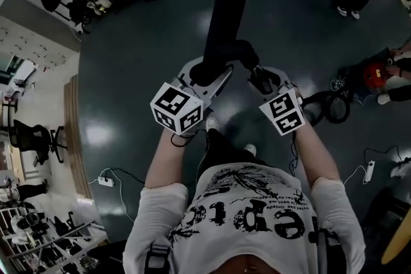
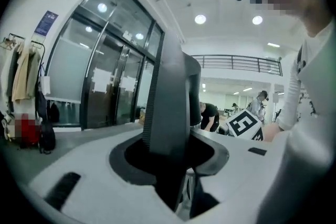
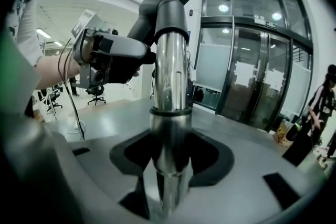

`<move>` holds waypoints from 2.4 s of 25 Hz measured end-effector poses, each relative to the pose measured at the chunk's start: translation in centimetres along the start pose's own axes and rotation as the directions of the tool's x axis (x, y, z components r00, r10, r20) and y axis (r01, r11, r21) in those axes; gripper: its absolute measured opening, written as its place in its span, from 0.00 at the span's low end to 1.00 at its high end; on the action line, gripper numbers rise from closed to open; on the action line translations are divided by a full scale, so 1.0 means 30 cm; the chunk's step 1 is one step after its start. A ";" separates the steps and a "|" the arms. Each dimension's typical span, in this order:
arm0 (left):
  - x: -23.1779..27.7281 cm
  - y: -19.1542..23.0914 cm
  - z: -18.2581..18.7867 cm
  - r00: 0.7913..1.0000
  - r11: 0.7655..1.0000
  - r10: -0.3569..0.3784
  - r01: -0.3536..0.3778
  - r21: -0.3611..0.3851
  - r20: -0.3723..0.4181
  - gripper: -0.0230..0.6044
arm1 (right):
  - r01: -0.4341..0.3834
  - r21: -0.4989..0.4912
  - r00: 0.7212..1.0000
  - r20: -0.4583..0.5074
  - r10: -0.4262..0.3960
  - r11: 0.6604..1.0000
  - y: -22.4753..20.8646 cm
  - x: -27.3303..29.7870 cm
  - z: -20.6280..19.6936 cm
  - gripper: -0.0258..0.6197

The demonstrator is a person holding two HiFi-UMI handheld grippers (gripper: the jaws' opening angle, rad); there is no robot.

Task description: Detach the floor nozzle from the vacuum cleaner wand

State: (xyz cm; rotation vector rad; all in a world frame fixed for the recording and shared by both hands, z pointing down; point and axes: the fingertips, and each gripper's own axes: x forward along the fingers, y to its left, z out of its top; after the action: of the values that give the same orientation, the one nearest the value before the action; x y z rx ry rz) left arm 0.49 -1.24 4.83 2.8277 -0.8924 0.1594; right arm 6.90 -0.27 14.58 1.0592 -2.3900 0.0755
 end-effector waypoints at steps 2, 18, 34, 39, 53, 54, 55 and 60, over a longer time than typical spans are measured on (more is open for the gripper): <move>-0.033 -0.093 0.036 0.999 0.999 -0.011 0.010 0.030 0.045 0.29 | -0.007 -0.001 1.000 0.012 0.007 1.000 0.037 -0.086 0.004 0.32; -0.037 -0.318 0.019 0.997 0.996 0.064 -0.067 0.062 0.051 0.29 | 0.002 0.006 1.000 -0.013 -0.002 1.000 0.070 -0.247 -0.116 0.32; 0.056 -0.292 -0.032 0.994 0.995 0.103 -0.103 -0.011 -0.038 0.28 | -0.106 0.043 0.987 -0.115 0.110 0.993 0.021 -0.178 -0.197 0.32; 0.035 -0.257 -0.056 0.979 0.980 0.198 -0.198 0.008 -0.044 0.28 | -0.067 0.076 0.991 -0.109 0.075 0.995 0.033 -0.141 -0.200 0.32; -0.020 -0.161 0.062 0.975 0.975 0.221 -0.221 0.008 0.001 0.27 | -0.035 -0.009 0.973 -0.231 0.032 0.999 0.025 -0.076 -0.300 0.32; -0.022 -0.153 0.046 0.975 0.975 0.222 -0.222 -0.008 0.000 0.27 | -0.030 0.014 0.973 -0.230 0.032 0.999 0.018 -0.075 -0.304 0.32; -0.023 -0.145 0.032 0.974 0.974 0.225 -0.225 -0.020 -0.001 0.27 | -0.027 0.034 0.972 -0.231 0.034 0.999 0.013 -0.073 -0.311 0.32; -0.001 -0.094 -0.038 0.966 0.966 0.256 -0.257 -0.042 -0.023 0.27 | -0.045 0.018 0.961 -0.274 0.049 0.999 -0.001 -0.046 -0.355 0.32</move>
State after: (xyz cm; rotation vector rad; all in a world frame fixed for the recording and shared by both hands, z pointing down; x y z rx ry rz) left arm 2.03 1.26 5.59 2.6555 -1.2401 0.1934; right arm 12.36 3.33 23.10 0.9306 -2.1655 0.2376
